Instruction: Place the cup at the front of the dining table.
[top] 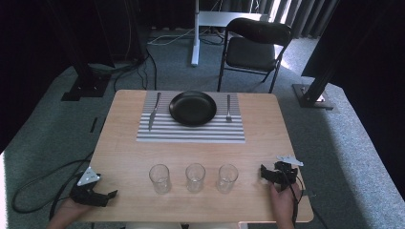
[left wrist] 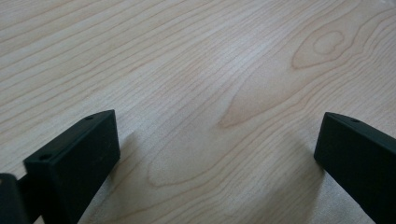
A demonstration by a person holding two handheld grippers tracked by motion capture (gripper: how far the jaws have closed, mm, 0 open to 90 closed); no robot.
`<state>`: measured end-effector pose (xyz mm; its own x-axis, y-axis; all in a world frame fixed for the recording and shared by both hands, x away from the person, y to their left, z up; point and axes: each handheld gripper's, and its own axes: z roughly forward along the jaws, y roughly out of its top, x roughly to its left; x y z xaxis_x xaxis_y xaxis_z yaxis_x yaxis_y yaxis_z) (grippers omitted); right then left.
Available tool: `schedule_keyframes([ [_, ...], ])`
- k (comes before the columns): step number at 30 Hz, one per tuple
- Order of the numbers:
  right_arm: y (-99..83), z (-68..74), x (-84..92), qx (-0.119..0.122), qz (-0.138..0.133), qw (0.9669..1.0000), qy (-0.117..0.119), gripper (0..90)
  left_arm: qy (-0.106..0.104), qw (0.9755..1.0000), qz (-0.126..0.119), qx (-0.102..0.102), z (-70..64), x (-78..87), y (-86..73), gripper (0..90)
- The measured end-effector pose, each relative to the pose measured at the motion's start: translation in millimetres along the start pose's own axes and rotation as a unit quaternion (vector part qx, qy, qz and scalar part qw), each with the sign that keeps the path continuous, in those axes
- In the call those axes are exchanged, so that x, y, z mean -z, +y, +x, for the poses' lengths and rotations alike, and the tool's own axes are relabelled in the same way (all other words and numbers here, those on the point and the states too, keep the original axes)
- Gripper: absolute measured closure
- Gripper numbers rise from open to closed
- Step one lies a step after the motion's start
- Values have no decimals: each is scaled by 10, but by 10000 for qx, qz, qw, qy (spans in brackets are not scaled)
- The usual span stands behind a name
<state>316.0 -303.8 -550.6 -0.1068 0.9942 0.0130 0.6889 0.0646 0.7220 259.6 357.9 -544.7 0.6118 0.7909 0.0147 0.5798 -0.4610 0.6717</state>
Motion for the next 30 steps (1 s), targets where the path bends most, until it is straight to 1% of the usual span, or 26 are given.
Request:
schedule_keyframes([
  [4, 0, 0, 0, -1, 0, 10000, -1, 123, -3, 10000, 18, 9, 3, 0, 6, 35],
  [5, 0, 0, 0, 0, 0, 10000, -1, 123, -7, 10000, -15, 71, 0, 6, 10, 35],
  [6, 0, 0, 0, 0, 0, 10000, -1, 123, -55, 9999, -9, 107, 1, 9, 10, 35],
  [8, 0, 0, 0, 1, -1, 10000, -1, 123, -55, 9999, -9, 107, 1, 9, 10, 35],
  [9, 0, 0, 0, 1, 0, 10000, -1, 123, -139, 9998, 33, 120, -20, 21, 10, 35],
  [10, 0, 0, 0, 1, 1, 10000, -2, 123, -160, 9998, 34, 117, -39, 29, 12, 35],
  [12, 0, 0, 0, 2, 1, 10000, -2, 123, -230, 9997, 86, 89, -64, 31, 17, 36],
  [15, 0, 0, 0, 1, 0, 10000, -1, 123, -250, 9996, 103, 32, -93, 36, 28, 36],
  [16, 0, 0, 0, 1, 0, 10000, 0, 123, -265, 9996, 88, -1, -119, 42, 51, 36],
  [17, 0, 0, 0, 0, 0, 10000, -1, 123, -324, 9994, 74, -2, -124, 46, 64, 36],
  [20, 0, 0, 0, 0, -1, 10000, -1, 123, -329, 9994, 62, -13, -132, 49, 77, 36],
  [21, 0, 0, 0, 0, -1, 10000, -1, 123, -384, 9993, 30, -24, -149, 56, 104, 36],
  [23, 0, 0, 0, 1, -1, 10000, -1, 123, -362, 9993, 3, -99, -169, 68, 125, 36],
  [24, 0, 0, 0, 1, -1, 10000, -1, 123, -399, 9992, 11, -96, -176, 73, 136, 36],
  [26, 0, 0, 0, 1, 2, 10000, -2, 123, -335, 9993, -16, -180, -199, 88, 153, 37],
  [30, 0, 0, 0, 1, -1, 10000, -1, 123, -335, 9991, -108, -215, -217, 121, 189, 45],
])
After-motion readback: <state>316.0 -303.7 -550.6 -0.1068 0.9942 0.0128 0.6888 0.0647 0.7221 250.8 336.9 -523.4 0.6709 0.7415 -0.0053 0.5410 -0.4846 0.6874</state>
